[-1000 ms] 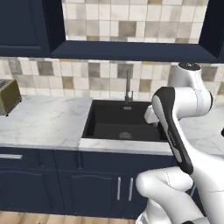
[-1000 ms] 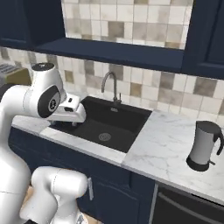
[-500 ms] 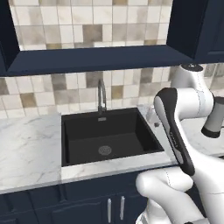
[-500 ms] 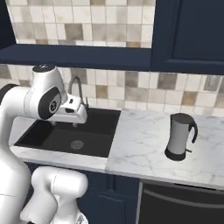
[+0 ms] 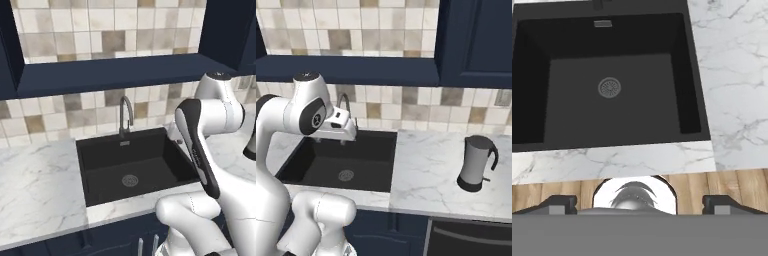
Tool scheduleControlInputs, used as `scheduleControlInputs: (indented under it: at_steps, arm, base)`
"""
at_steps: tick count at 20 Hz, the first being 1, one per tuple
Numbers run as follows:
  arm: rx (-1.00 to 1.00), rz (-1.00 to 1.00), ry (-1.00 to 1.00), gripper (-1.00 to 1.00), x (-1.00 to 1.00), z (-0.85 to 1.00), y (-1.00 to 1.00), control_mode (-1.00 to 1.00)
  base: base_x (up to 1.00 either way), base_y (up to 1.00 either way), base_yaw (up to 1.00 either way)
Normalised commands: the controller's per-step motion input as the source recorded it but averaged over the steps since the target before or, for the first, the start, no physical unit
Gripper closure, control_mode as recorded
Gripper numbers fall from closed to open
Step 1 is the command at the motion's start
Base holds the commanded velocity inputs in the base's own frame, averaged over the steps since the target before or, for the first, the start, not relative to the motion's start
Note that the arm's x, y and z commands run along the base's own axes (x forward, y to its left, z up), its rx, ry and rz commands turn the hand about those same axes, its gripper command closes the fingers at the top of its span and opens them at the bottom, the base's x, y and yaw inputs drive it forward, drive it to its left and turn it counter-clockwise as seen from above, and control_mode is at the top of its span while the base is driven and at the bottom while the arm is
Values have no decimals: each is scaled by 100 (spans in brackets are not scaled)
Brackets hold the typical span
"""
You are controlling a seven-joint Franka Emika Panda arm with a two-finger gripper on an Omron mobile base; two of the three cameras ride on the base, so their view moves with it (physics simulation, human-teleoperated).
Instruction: Navigate to the shelves.
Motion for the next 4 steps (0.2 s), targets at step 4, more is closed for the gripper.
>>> scheduleControlInputs:
  at_steps: [4]
  arm:
    - [0, 0, 0, -100, 0, 0, 0, 100]
  base:
    - [43, 0, -3]
